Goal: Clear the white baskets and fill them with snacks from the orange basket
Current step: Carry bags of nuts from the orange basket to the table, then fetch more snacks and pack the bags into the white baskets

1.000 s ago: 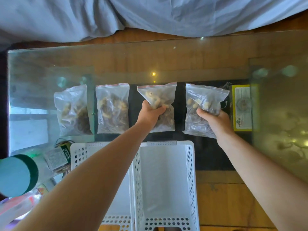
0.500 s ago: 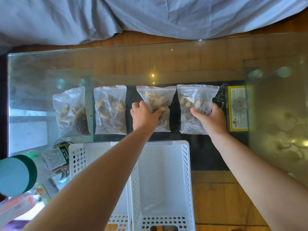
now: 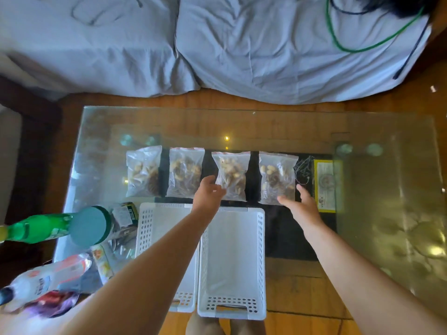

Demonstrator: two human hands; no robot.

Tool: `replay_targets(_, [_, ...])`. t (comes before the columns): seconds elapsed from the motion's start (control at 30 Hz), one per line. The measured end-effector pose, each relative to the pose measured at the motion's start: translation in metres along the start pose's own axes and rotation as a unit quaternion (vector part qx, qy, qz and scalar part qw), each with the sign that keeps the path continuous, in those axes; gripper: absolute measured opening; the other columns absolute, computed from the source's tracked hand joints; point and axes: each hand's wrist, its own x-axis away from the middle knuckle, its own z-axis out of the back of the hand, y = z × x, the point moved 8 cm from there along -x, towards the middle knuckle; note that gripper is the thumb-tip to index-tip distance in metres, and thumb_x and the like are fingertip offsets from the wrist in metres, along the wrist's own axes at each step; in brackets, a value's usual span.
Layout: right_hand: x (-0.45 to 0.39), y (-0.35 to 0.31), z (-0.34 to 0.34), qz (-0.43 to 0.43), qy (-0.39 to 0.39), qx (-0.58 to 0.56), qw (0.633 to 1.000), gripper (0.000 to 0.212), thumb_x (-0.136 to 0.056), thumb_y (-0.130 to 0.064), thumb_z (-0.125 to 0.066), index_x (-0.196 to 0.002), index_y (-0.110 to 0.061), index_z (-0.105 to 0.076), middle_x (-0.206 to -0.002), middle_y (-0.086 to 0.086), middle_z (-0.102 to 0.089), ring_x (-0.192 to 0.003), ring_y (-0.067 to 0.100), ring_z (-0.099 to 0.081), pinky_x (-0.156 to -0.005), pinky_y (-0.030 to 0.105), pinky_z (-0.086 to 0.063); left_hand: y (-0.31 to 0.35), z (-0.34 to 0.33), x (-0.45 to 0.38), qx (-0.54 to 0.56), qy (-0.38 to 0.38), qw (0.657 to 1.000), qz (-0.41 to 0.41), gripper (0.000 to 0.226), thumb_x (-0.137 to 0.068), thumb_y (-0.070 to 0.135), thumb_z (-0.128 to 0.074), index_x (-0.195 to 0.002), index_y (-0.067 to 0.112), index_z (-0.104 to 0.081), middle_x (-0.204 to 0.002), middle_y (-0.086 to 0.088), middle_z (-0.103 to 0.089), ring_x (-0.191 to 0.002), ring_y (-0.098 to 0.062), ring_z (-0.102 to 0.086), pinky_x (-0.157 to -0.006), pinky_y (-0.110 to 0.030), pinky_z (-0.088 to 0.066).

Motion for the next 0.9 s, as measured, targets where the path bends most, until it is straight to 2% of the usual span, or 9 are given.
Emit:
replay_targets(0.07, [0.026,-0.003,-0.005,-0.029,-0.032,-0.011,0.999,0.066,-0.085,-0.021,-0.064,-0.143,-0.018,-0.032,-0.142,0.013,-0.040,-0.126,0.030,-0.045,-0.104,0.044,-0.039,-0.007,0.008,0.029,0.052,-0.034,0.997,0.033,0.042,-0.088,0.010,-0.055,-0.129,0.012,-0.045,-0.111,-0.012,-0.064,-0.087,-0.021,-0.063,-0.072,-0.031,-0.048])
replay_targets(0.17, [0.065,-0.010,-0.024,-0.070,-0.108,-0.008,0.992,0.054,-0.090,-0.025,-0.057,-0.138,-0.016,-0.035,-0.117,0.012,-0.055,-0.103,0.028,-0.055,-0.087,0.039,-0.043,-0.016,0.028,0.075,0.109,-0.047,0.992,0.037,0.029,-0.090,0.005,-0.050,-0.118,0.012,-0.053,-0.087,-0.004,-0.066,-0.064,-0.013,-0.058,-0.054,-0.023,-0.039])
replay_targets(0.23, [0.093,-0.018,-0.041,-0.069,-0.156,0.018,0.985,0.043,-0.091,-0.029,-0.055,-0.131,-0.017,-0.043,-0.110,0.011,-0.058,-0.094,0.024,-0.056,-0.081,0.035,-0.041,-0.026,0.050,0.107,0.125,-0.022,0.992,0.029,0.024,-0.090,0.005,-0.049,-0.109,0.015,-0.057,-0.077,0.001,-0.066,-0.059,-0.011,-0.056,-0.051,-0.021,-0.037])
replay_targets(0.33, [0.136,-0.029,-0.066,-0.036,-0.185,0.070,0.980,0.023,-0.091,-0.028,-0.055,-0.111,-0.017,-0.055,-0.084,0.005,-0.061,-0.075,0.018,-0.058,-0.069,0.030,-0.043,-0.052,0.085,0.158,0.149,0.019,0.988,0.030,0.020,-0.090,0.004,-0.049,-0.100,0.018,-0.058,-0.071,0.002,-0.065,-0.053,-0.008,-0.053,-0.045,-0.016,-0.037])
replay_targets(0.43, [0.184,-0.031,-0.097,-0.001,-0.208,0.118,0.971,0.006,-0.089,-0.021,-0.056,-0.093,-0.016,-0.058,-0.064,0.003,-0.058,-0.054,0.012,-0.057,-0.053,0.022,-0.044,-0.096,0.119,0.211,0.199,0.068,0.976,0.049,0.019,-0.091,0.000,-0.047,-0.098,0.010,-0.061,-0.062,-0.004,-0.057,-0.038,-0.002,-0.044,-0.036,-0.010,-0.031])
replay_targets(0.53, [0.234,-0.021,-0.134,0.025,-0.252,0.173,0.952,0.014,-0.088,-0.017,-0.058,-0.074,-0.015,-0.056,-0.049,0.001,-0.049,-0.040,0.012,-0.049,-0.041,0.016,-0.039,-0.155,0.153,0.268,0.275,0.140,0.948,0.079,0.018,-0.090,-0.006,-0.045,-0.094,0.004,-0.060,-0.055,-0.008,-0.045,-0.026,0.000,-0.037,-0.032,-0.009,-0.027])
replay_targets(0.63, [0.286,0.000,-0.174,0.056,-0.286,0.233,0.928,0.021,-0.088,-0.013,-0.057,-0.068,-0.015,-0.052,-0.043,-0.003,-0.047,-0.033,0.007,-0.044,-0.035,0.014,-0.030,-0.231,0.180,0.330,0.355,0.208,0.904,0.114,0.016,-0.091,-0.006,-0.044,-0.095,0.002,-0.057,-0.055,-0.007,-0.041,-0.024,-0.001,-0.033,-0.029,-0.009,-0.024])
replay_targets(0.7, [0.318,0.020,-0.197,0.068,-0.297,0.268,0.914,0.020,-0.089,-0.012,-0.055,-0.069,-0.014,-0.052,-0.048,-0.001,-0.049,-0.031,0.006,-0.042,-0.034,0.014,-0.027,-0.288,0.193,0.372,0.403,0.250,0.868,0.147,0.013,-0.092,-0.004,-0.044,-0.095,0.000,-0.056,-0.054,-0.007,-0.039,-0.024,-0.002,-0.030,-0.029,-0.011,-0.023])
replay_targets(0.9, [0.399,0.083,-0.255,0.090,-0.316,0.370,0.869,0.009,-0.092,-0.016,-0.054,-0.085,-0.014,-0.057,-0.068,0.008,-0.057,-0.054,0.016,-0.050,-0.042,0.020,-0.038,-0.446,0.195,0.490,0.485,0.323,0.781,0.224,0.022,-0.094,0.003,-0.045,-0.110,-0.005,-0.058,-0.059,-0.008,-0.043,-0.037,-0.009,-0.036,-0.038,-0.018,-0.026])
